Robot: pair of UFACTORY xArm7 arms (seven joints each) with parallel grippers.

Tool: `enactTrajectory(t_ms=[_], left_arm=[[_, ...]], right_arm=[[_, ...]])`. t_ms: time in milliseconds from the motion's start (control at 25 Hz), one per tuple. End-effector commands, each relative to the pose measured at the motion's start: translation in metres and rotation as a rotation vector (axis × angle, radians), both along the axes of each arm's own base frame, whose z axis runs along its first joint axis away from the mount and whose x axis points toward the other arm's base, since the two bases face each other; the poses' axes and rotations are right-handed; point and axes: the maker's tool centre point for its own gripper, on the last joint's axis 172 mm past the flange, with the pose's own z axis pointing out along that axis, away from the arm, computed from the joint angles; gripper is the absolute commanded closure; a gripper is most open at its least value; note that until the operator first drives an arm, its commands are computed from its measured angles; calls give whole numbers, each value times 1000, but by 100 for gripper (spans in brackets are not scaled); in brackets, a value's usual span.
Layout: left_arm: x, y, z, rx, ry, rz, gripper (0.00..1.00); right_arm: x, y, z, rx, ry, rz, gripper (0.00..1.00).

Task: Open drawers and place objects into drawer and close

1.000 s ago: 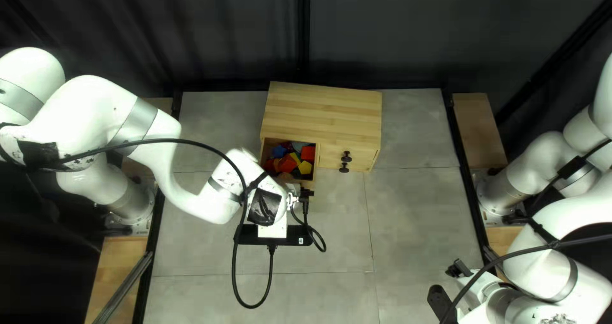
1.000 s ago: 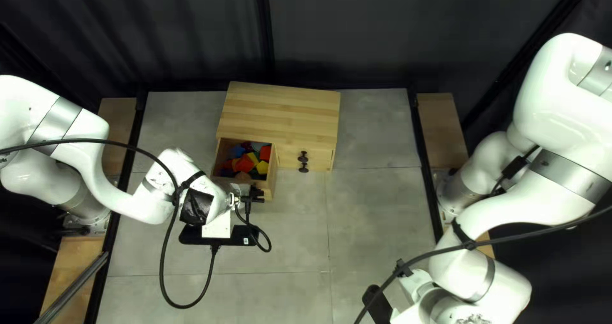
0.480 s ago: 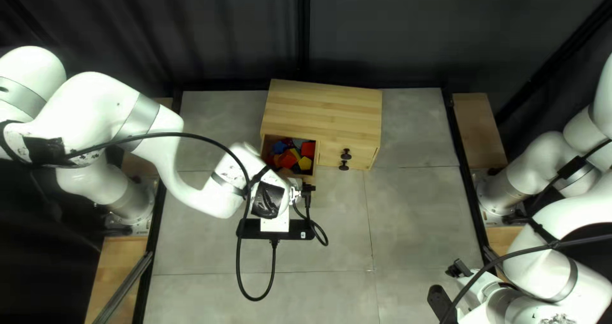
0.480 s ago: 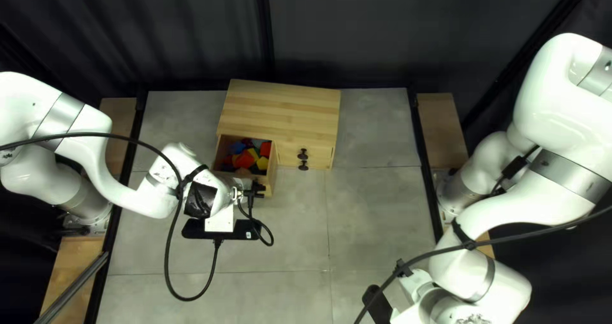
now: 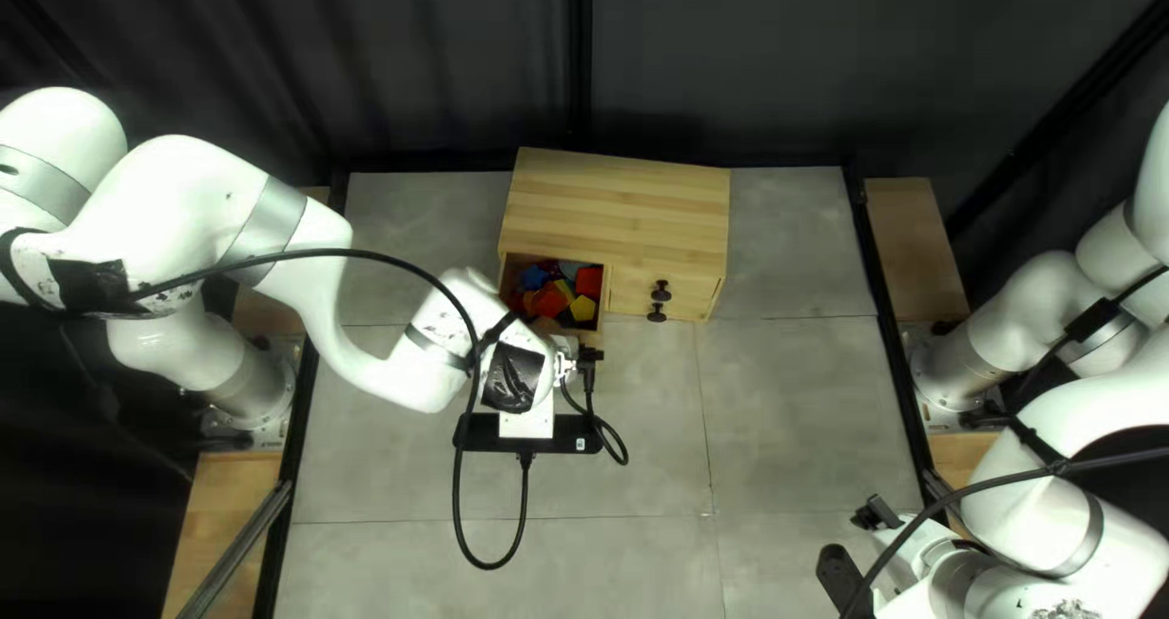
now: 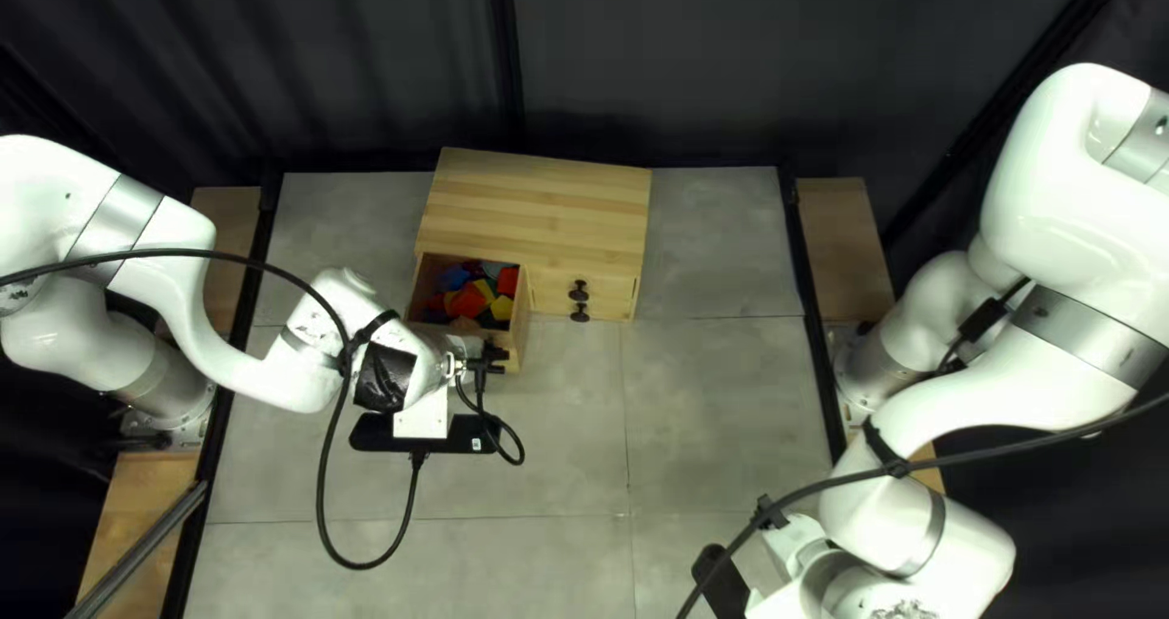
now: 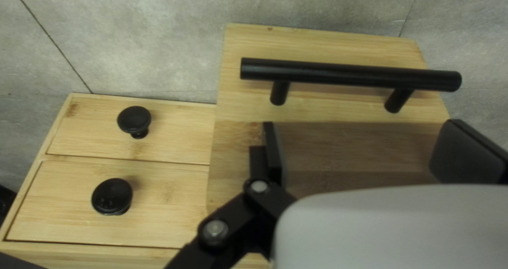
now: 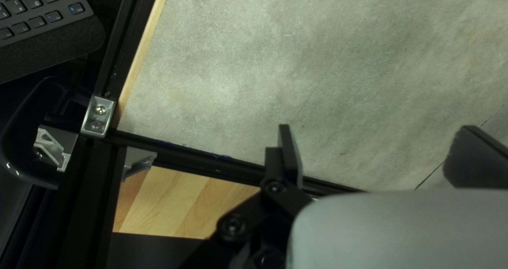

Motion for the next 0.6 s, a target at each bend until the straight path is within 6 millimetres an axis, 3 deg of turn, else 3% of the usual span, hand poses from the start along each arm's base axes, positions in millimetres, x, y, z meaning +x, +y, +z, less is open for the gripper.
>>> enactTrajectory(t_ms=[40, 600], left_arm=[[2, -2, 2, -2, 4, -4, 0], [-2, -3, 7, -24, 30, -39, 0]], right_arm=[[0, 0, 0, 0, 0, 0, 0], [0, 0, 0, 0, 0, 0, 0]])
